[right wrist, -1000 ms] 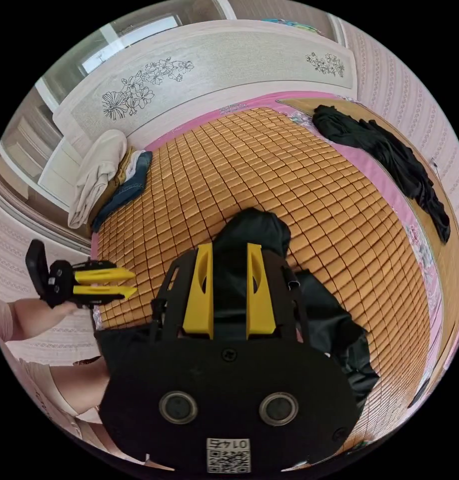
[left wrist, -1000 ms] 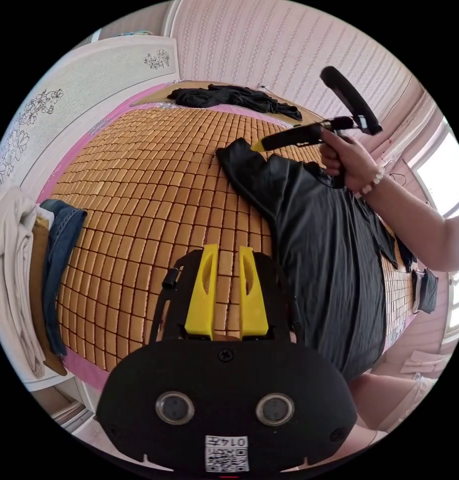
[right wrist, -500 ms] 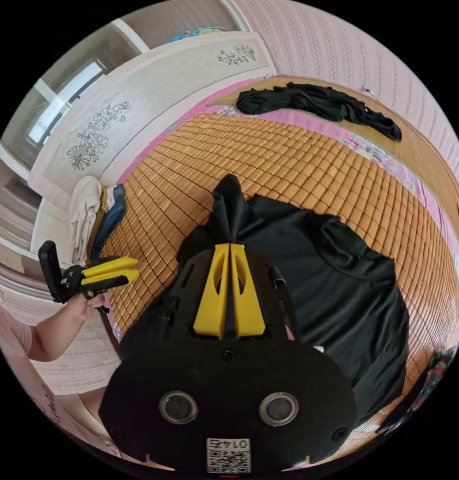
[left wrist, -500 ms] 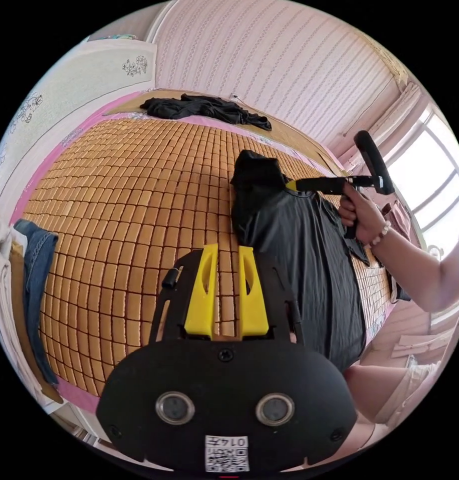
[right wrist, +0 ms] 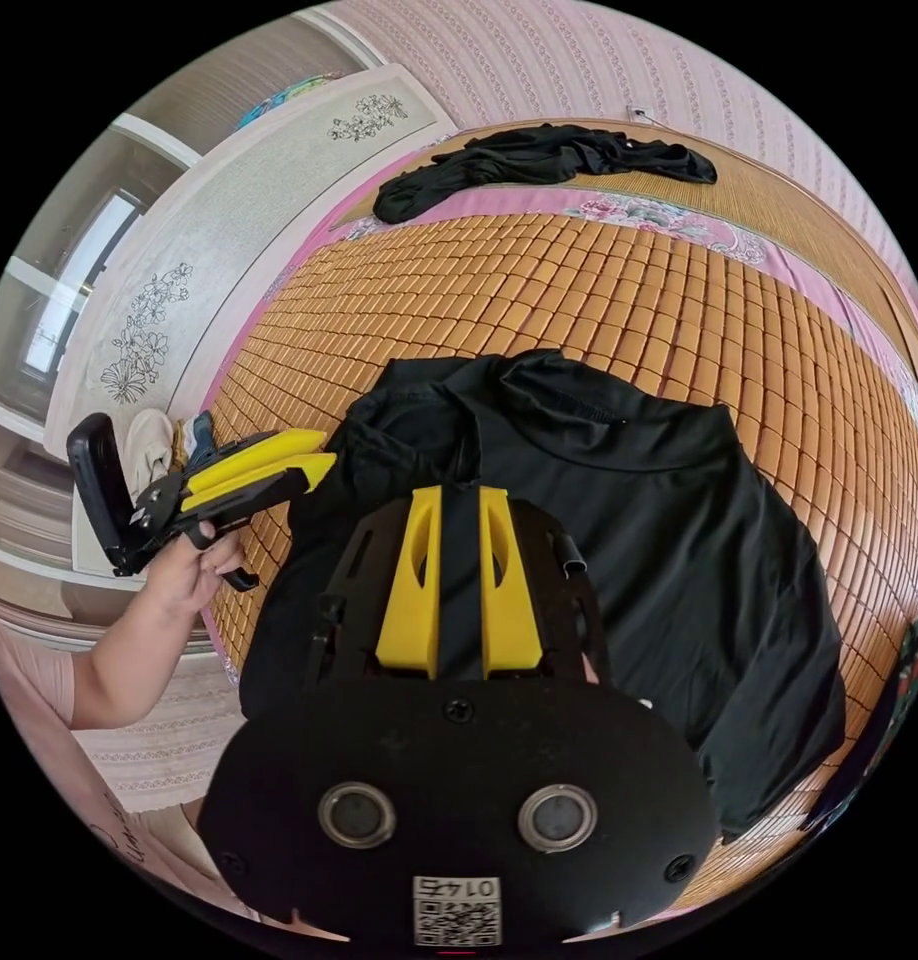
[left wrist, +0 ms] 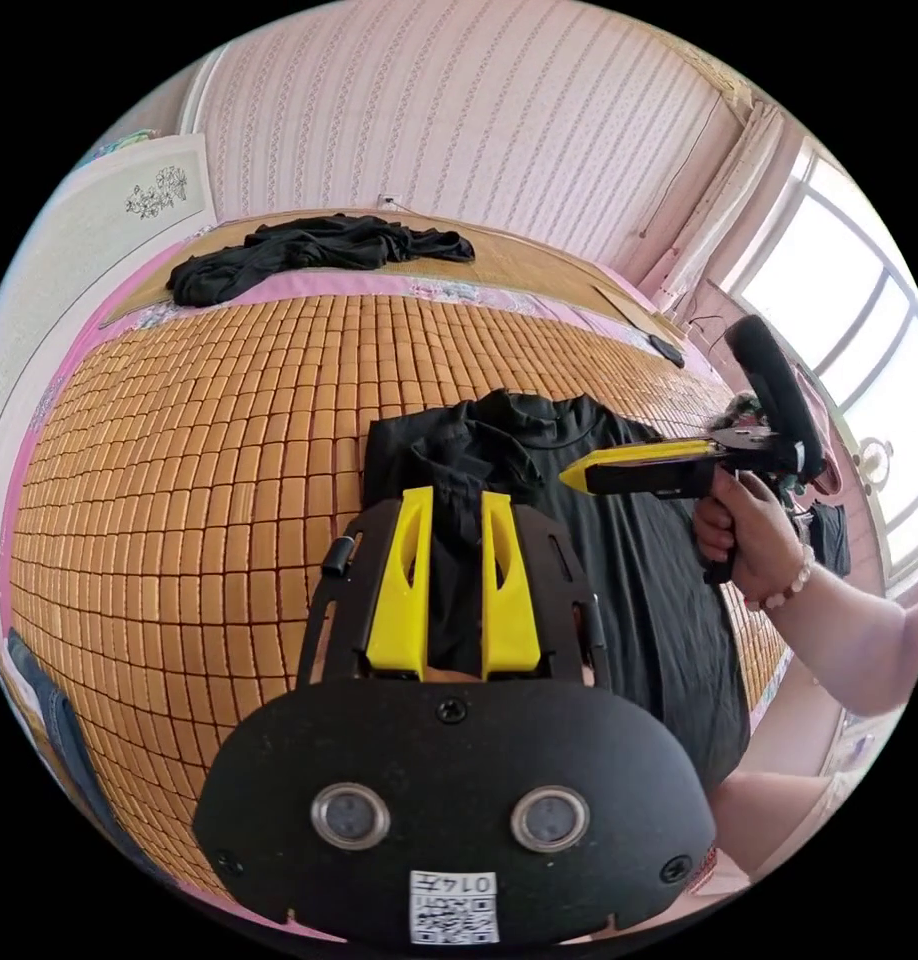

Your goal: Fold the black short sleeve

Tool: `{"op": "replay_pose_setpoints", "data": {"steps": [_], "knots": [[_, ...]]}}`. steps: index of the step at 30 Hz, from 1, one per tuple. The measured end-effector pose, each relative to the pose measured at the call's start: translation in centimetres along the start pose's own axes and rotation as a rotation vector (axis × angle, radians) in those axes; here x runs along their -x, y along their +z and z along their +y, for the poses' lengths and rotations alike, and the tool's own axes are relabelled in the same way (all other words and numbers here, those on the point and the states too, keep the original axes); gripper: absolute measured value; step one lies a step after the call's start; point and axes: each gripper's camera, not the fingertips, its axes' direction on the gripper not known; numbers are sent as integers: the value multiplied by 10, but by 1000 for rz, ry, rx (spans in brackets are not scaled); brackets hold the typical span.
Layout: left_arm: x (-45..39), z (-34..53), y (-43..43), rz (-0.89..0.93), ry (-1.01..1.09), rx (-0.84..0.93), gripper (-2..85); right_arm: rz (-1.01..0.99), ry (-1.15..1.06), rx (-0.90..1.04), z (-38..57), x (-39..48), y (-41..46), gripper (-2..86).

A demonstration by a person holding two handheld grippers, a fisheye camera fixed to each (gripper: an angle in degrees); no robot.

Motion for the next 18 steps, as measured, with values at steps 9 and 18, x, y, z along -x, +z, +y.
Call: {"op": "replay_pose_setpoints", "data": {"steps": [9,18], "knots": [[-12,-37,36,-80,52,153,14,90,-181,42,-52,17,63,38],[27,3,-125,-29,-96,-99,-9,-176,-306,-66,-64,74,25,-1]]}}
